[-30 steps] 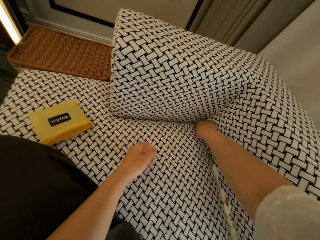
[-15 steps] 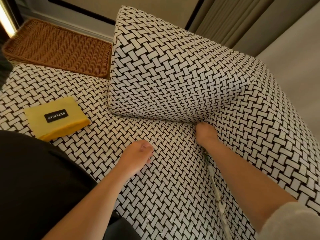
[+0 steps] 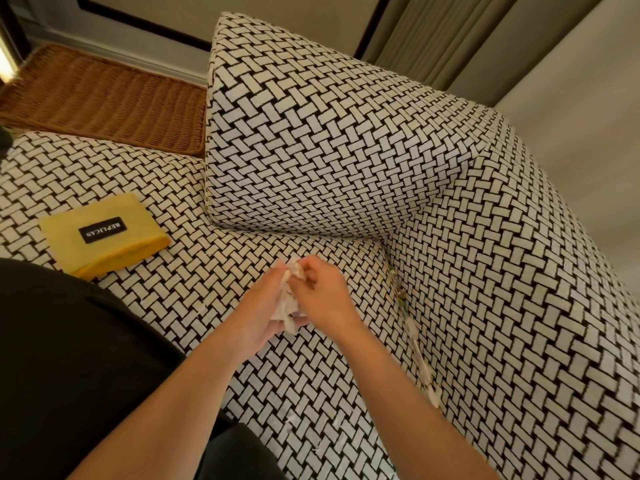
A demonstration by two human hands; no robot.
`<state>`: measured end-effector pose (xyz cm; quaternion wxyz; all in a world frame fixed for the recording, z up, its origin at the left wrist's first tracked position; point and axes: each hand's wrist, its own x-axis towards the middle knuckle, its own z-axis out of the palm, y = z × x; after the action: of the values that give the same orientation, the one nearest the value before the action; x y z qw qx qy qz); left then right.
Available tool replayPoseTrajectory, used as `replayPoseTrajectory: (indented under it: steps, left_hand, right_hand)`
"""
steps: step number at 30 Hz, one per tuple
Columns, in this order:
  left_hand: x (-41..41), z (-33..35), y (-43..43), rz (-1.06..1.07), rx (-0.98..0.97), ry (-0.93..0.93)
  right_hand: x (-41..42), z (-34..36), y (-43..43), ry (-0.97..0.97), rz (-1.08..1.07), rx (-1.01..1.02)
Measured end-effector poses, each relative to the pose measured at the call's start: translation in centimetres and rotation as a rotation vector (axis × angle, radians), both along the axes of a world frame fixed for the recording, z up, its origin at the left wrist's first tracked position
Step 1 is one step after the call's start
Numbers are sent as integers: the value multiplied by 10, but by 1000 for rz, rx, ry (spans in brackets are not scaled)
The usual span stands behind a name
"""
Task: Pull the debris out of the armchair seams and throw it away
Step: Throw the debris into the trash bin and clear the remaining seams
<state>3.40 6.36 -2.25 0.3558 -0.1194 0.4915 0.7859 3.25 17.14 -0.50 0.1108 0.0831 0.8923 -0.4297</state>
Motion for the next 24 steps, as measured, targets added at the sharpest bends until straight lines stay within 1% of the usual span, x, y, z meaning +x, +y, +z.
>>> replayPoseTrajectory:
  steps: [2,5,6,8,10,12,15,17,18,21,24]
  left_hand:
    - [2,4,-1,21,1,-34]
    - [2,2,0,70,-136,-45]
    - [1,-1,0,88,-182,-47]
    - [0,-6,-1,99,-247,-46]
    - [-1,-14,-2,74,-335,-17]
    - [-2,-20,-4,65,-375,-18]
    - [-1,-23,-4,65,-360,-43]
    - [0,-20,-4,74,-337,-66]
    - [1,-19,-3,81,-326,-83]
    - [0,-18,-3,72,-340,-102]
    - [-1,-21,-3,38,-368,-94]
  right_hand:
    - [4,-2,-8,33,41,9]
    - [7,-3,-4,55,198,142]
    - [8,-4,1,41,262,182]
    - [10,-2,12,-20,326,179]
    - [11,3,27,-81,243,114]
    - [6,2,48,-76,59,129]
    - [-10,-13,93,-105,-180,380]
    - [-20,-24,120,-211,-232,537]
    - [-23,-28,129,-278,-251,573]
    - [-35,-36,143,-421,-301,563]
    - [-45,-34,141,-541,-267,566]
